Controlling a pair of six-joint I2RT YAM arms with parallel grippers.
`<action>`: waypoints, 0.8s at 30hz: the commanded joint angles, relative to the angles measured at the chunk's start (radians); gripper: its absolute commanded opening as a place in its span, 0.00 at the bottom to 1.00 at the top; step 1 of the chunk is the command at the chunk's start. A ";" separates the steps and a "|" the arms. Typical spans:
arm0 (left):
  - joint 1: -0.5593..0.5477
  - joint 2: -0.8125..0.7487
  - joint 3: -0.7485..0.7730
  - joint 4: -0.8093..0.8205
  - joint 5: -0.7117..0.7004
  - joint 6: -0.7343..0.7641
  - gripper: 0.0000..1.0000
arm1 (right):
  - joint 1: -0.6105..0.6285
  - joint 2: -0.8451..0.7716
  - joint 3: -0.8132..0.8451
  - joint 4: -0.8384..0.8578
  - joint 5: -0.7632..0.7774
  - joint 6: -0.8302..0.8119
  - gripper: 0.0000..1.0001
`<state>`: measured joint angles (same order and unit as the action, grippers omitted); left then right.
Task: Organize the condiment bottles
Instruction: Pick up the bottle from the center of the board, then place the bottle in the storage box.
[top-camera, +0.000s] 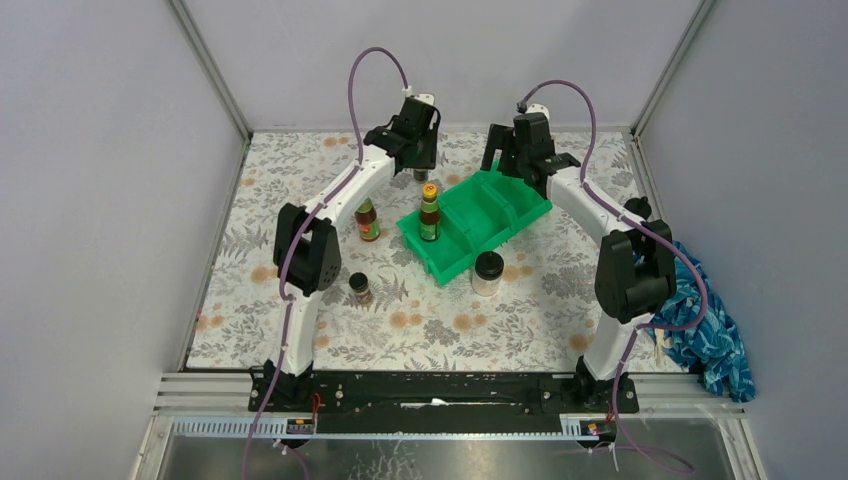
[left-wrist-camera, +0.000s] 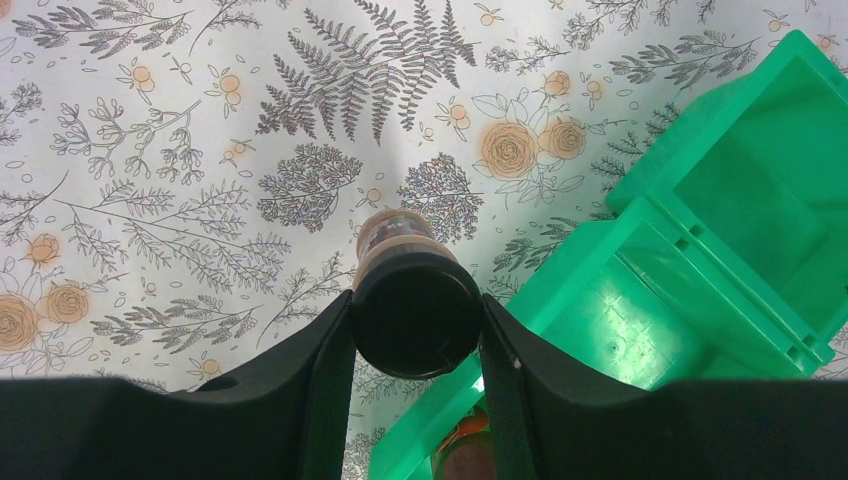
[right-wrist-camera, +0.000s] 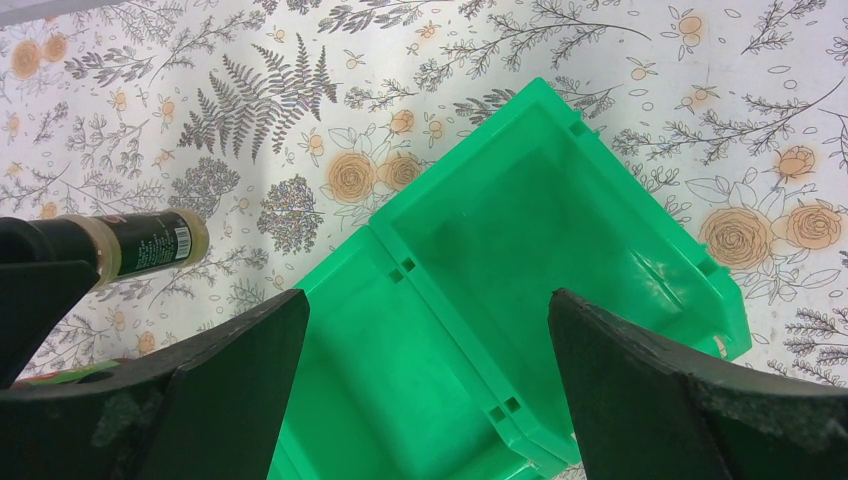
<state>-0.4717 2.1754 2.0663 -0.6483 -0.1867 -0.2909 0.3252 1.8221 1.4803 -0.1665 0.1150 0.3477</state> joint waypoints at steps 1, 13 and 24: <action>-0.014 -0.051 0.032 0.046 -0.029 0.030 0.00 | -0.003 -0.039 -0.003 0.033 0.019 -0.001 0.98; -0.040 -0.077 0.060 0.043 -0.045 0.040 0.00 | -0.014 -0.066 -0.039 0.053 0.023 0.003 0.98; -0.081 -0.087 0.108 0.031 -0.061 0.047 0.00 | -0.041 -0.118 -0.114 0.087 0.046 0.016 0.98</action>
<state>-0.5331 2.1311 2.1311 -0.6476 -0.2214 -0.2699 0.3023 1.7790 1.3907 -0.1368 0.1211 0.3489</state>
